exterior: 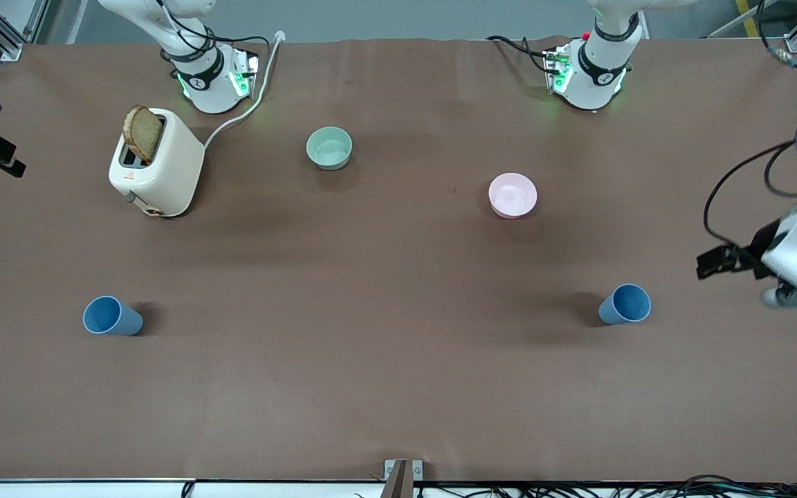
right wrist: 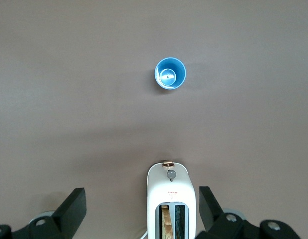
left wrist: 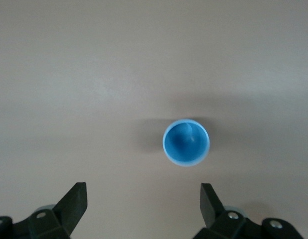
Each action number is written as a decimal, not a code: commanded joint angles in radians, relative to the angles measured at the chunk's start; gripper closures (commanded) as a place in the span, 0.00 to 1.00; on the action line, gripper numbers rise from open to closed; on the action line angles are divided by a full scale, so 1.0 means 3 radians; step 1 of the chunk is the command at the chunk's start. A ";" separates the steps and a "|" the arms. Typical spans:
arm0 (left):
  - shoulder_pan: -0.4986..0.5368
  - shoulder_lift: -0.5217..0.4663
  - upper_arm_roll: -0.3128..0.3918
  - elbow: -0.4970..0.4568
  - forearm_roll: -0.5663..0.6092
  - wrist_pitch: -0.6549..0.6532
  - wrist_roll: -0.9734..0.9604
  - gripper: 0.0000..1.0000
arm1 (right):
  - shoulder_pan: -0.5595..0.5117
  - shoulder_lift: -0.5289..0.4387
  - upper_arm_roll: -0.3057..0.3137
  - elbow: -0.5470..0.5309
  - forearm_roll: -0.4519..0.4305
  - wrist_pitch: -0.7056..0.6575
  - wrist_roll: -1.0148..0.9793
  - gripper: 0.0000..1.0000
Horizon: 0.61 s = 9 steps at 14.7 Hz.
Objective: Stack blue cups with both arms
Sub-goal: 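Reach the left gripper down toward the nearby blue cup, then close the left gripper around the blue cup and lift it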
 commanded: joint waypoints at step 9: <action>-0.0020 0.0428 -0.0056 -0.1013 -0.0062 0.1333 0.0066 0.42 | -0.0112 0.0072 0.0035 0.0041 -0.0016 -0.0011 0.0019 0.00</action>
